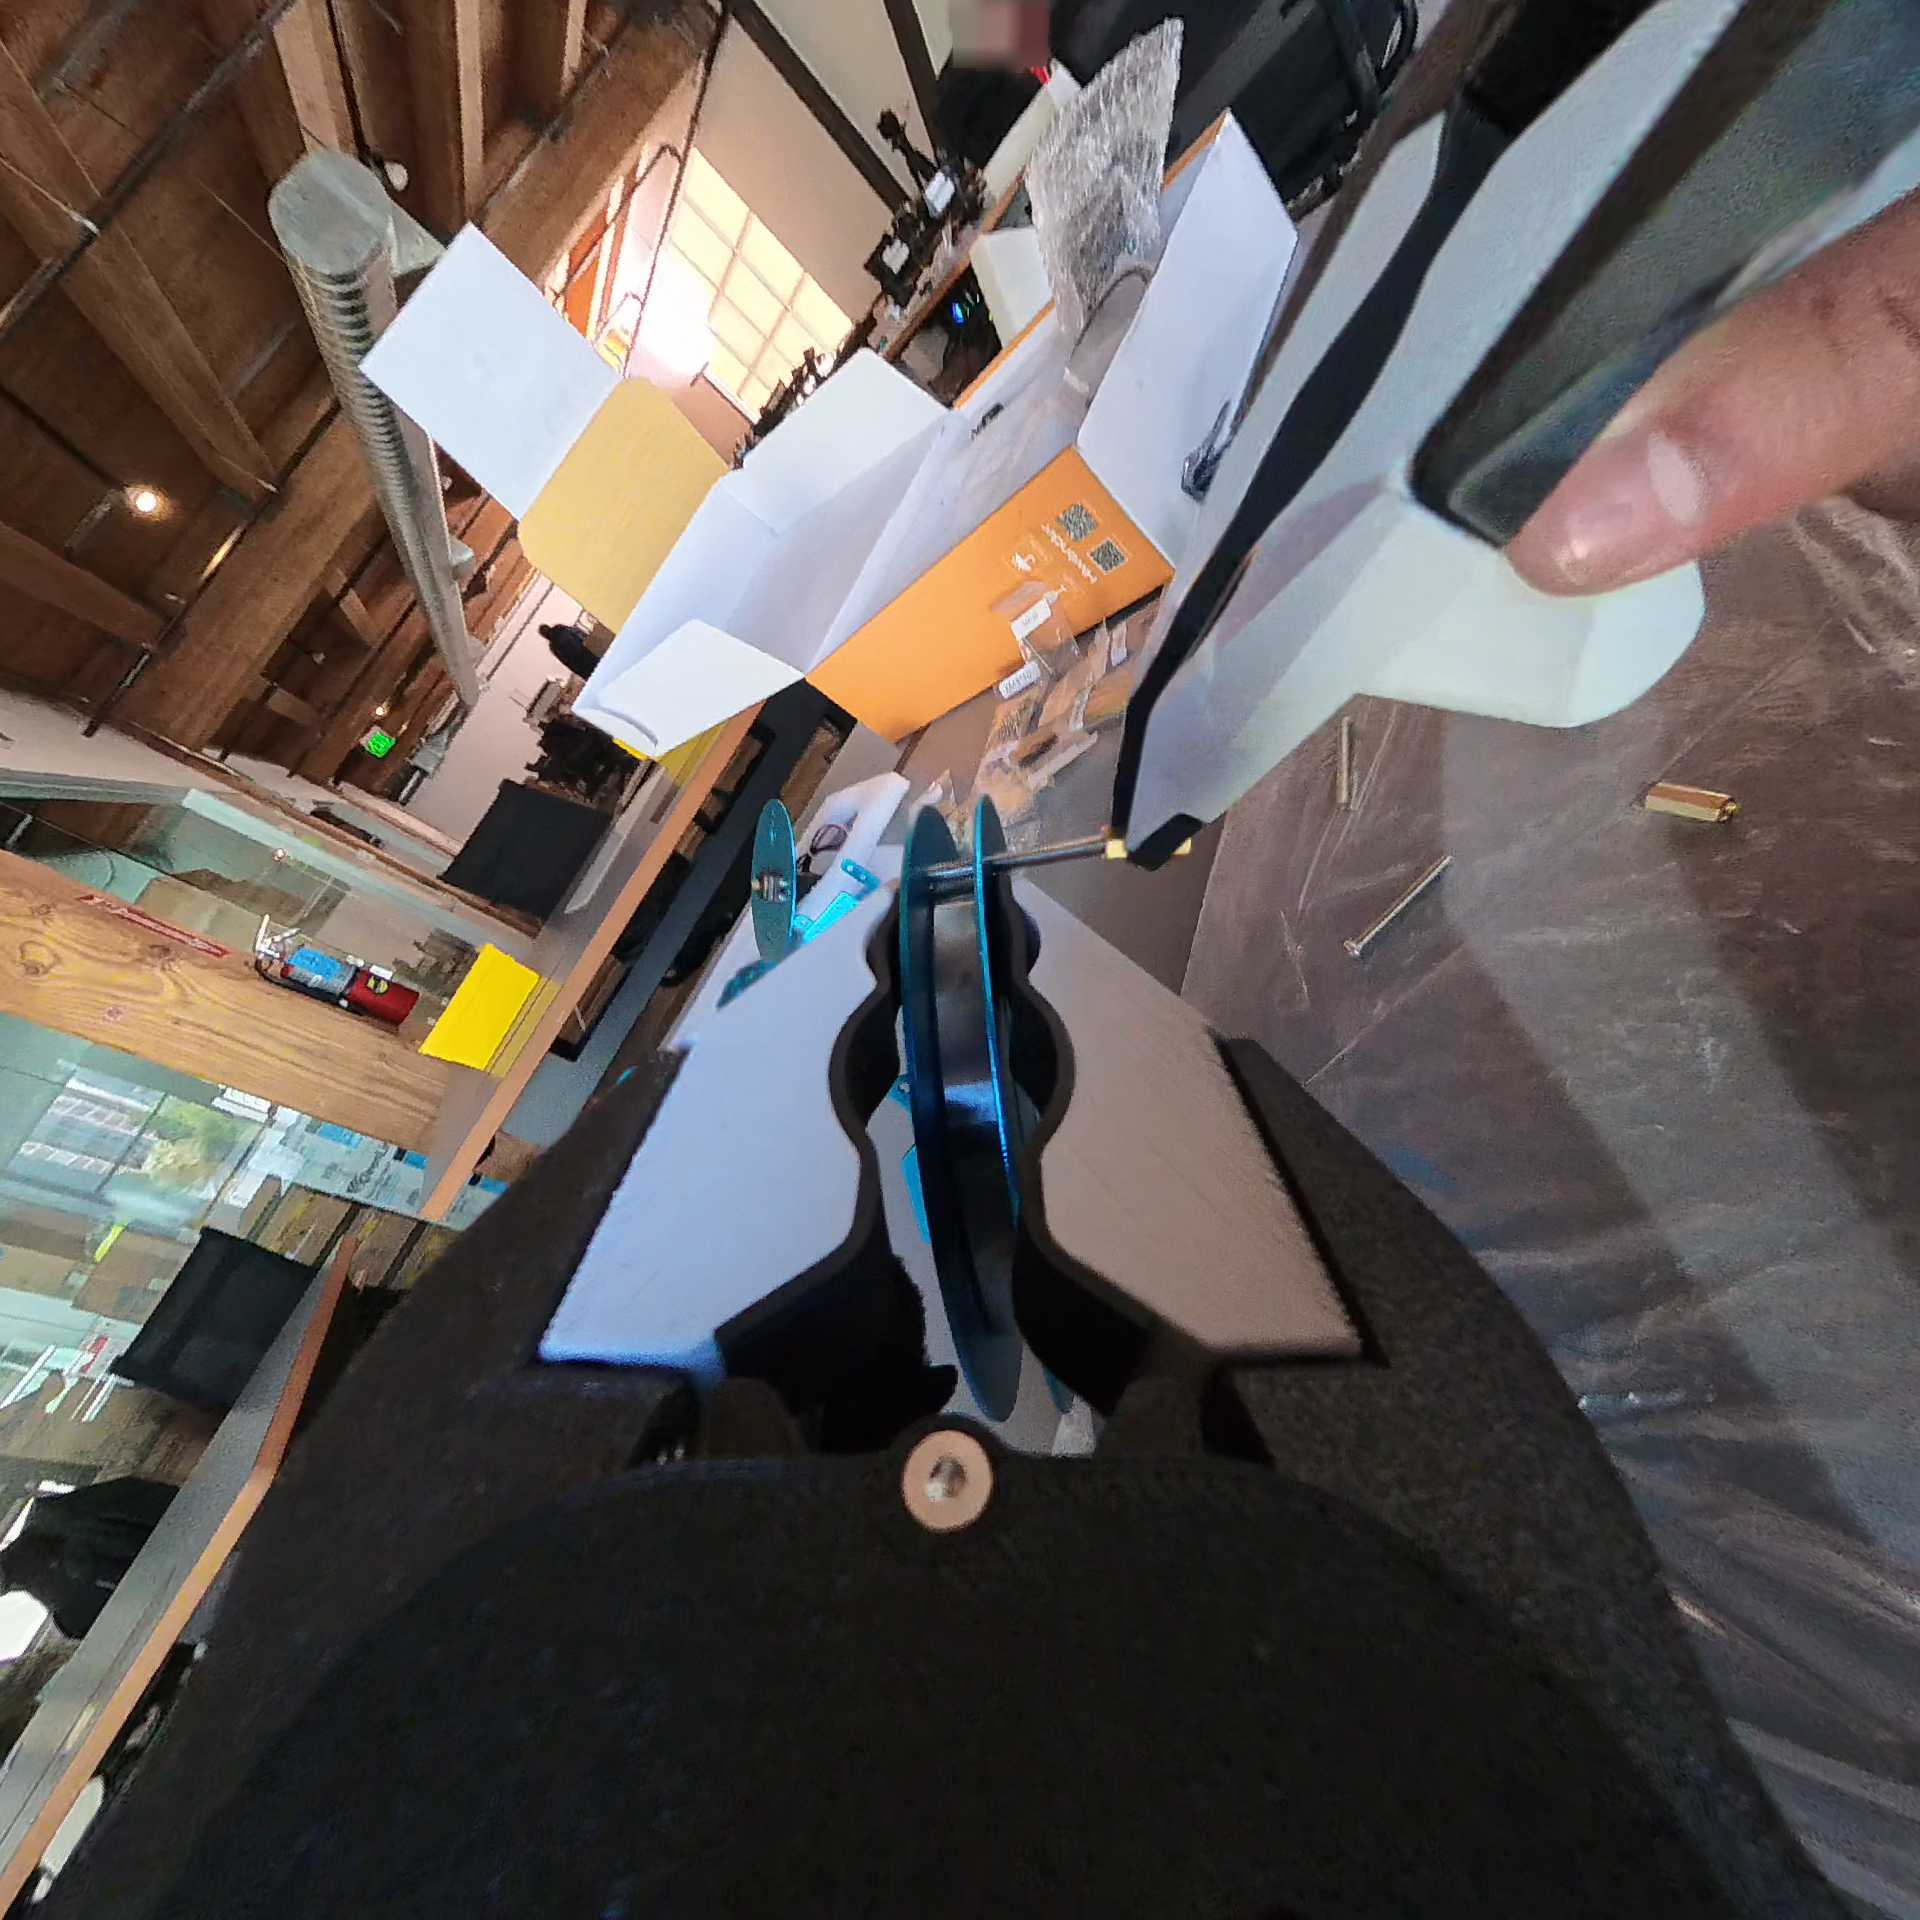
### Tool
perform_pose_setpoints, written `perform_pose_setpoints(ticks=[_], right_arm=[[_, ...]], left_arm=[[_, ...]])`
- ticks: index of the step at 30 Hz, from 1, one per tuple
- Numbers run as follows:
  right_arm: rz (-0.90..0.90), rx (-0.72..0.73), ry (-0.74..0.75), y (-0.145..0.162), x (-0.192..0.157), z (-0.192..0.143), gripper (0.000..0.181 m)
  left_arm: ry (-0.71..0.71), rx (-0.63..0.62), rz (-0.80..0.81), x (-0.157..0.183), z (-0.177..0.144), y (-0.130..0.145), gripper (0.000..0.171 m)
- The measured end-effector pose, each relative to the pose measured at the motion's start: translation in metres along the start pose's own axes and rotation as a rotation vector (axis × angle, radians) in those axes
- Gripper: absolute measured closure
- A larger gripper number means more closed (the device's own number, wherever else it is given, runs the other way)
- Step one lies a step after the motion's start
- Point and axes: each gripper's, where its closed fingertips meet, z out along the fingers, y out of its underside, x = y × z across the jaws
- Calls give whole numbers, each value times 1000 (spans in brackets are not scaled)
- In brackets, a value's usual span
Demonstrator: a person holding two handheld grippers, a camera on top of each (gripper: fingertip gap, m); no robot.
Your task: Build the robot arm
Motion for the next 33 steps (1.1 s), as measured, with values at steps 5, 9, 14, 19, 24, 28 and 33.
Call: perform_pose_setpoints(ticks=[5, 9, 14, 19, 24, 28, 33], right_arm=[[-196, -70, 128, 3, 12, 7, 177], [-404, -121, 247, 5, 22, 14, 176], [-588, -181, 369, 7, 38, 24, 177], [-792, -237, 464, 4, 53, 33, 177], [-1051, -271, 537, -12, 67, 37, 176], [-1300, -317, 546, -17, 77, 39, 176], [-1634, -376, 572, -26, 86, 36, 176]], left_arm=[[8, -82, -26, 0, 11, 9, 158], [22, -158, -75, -1, 20, 18, 159], [60, -275, -257, -1, 36, 33, 159], [117, -363, -437, -7, 51, 45, 159], [200, -404, -578, -19, 65, 45, 159], [285, -405, -662, -23, 74, 43, 158], [376, -357, -847, -21, 81, 37, 159]])
